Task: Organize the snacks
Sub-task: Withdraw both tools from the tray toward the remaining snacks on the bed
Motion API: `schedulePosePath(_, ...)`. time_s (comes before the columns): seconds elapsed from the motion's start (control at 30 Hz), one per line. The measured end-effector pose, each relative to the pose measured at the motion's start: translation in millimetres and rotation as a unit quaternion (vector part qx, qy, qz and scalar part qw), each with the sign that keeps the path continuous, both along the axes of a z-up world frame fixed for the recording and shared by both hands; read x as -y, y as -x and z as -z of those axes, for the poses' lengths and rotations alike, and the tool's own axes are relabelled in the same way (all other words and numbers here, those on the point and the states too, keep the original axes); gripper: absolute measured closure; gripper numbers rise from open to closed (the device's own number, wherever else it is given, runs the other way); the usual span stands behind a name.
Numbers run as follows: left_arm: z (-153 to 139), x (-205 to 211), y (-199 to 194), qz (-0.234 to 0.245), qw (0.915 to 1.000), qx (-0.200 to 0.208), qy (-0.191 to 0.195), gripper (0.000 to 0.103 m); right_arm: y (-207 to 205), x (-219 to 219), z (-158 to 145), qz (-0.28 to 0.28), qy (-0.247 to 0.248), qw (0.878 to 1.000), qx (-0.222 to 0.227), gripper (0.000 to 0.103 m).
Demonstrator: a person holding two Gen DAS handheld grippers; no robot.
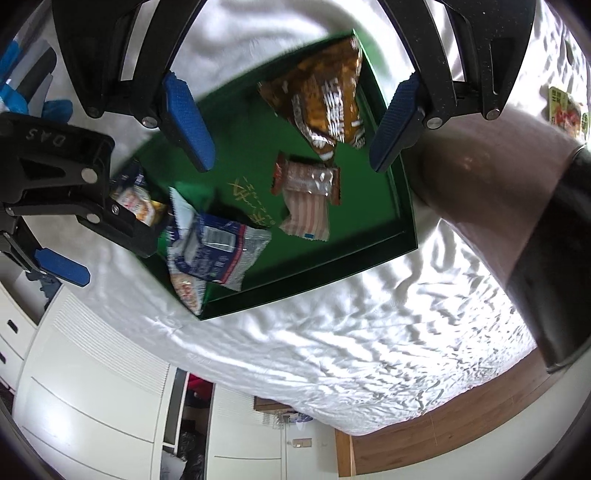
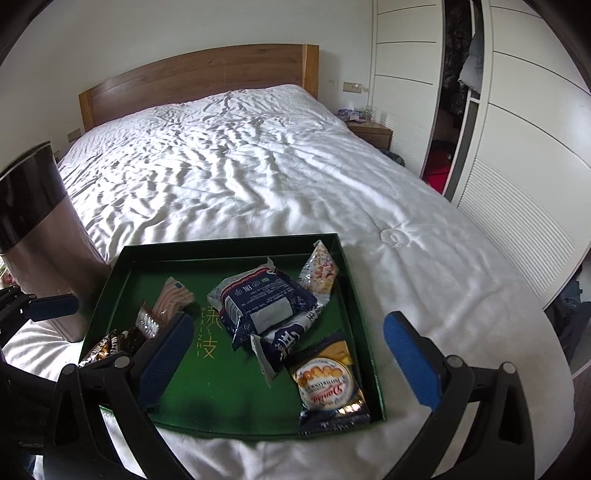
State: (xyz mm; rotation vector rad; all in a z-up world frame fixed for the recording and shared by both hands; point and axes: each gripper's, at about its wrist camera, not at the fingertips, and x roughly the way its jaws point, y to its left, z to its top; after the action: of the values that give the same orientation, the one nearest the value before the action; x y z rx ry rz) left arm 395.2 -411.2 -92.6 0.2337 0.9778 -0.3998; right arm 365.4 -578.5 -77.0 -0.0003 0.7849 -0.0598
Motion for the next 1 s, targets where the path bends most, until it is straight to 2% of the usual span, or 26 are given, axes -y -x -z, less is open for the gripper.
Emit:
schedulePosePath(0.13, -18.6, -6.6, 16.5, 0.002, 0.9999, 0.006, 0.013, 0.015, 21.3, -0.3, -18.7, 0.013, -0.007, 1.000, 0.016, 0.000)
schedulePosePath(0.43, -61.9, -39.2, 55.4, -0.003, 0.9992, 0.028, 0.028, 0.014, 73.0, -15.6, -65.3, 0.022, -0.005, 0.999, 0.048, 0.000)
schedulePosePath(0.73, -95.2, -92.0, 101.3, -0.018, 0.9978, 0.058, 0.028, 0.013, 135.0, -46.1, -92.8, 0.007, -0.001, 0.998, 0.062, 0.000)
schedulePosePath(1.0, -110.0, -149.7, 147.8, -0.040, 0.9957, 0.080, 0.025, 0.013, 185.3, -76.1, -112.0, -0.014, 0.003, 0.997, 0.072, 0.000)
